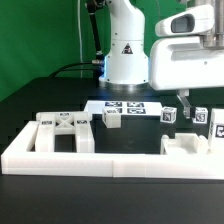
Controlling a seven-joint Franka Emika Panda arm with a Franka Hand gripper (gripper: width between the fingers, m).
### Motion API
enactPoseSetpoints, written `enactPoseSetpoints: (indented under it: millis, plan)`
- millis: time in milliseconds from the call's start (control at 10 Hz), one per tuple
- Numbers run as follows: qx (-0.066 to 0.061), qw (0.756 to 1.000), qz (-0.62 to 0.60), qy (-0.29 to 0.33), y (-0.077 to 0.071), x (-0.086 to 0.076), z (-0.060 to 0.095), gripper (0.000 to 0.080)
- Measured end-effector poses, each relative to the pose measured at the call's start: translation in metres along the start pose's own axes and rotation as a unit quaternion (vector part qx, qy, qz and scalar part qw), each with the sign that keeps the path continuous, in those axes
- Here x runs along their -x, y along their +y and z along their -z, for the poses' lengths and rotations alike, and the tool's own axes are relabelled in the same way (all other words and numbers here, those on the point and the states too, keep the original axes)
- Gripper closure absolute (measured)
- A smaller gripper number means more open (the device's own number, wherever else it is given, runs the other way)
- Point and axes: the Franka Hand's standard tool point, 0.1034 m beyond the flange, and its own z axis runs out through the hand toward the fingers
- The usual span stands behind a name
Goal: Assemble chair
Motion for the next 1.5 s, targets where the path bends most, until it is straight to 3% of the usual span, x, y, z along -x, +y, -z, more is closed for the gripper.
enactPoseSetpoints:
  millis: [200, 300, 400, 500, 600, 800, 1200, 1500]
  plan:
    - [0.000, 1.000, 0.000, -0.004, -0.002, 0.003, -0.004, 0.0150]
    - [0.000, 1.000, 0.001, -0.005, -0.003, 0.004, -0.005, 0.0264]
    - [0.000, 1.000, 0.000, -0.005, -0.002, 0.004, -0.005, 0.0264]
    - [0.000, 1.000, 0.000, -0.004, -0.002, 0.004, -0.005, 0.0464]
    - [0.000, 1.000, 0.000, -0.004, -0.002, 0.004, -0.004, 0.0509]
    - [0.000, 1.000, -0.006, -0.005, -0.002, 0.004, -0.005, 0.0509]
    - [0.000, 0.990, -0.141, -0.005, -0.003, 0.004, -0.005, 0.0509]
    - [-0.005, 0.944, -0.331, -0.002, -0.014, 0.005, -0.006, 0.0509]
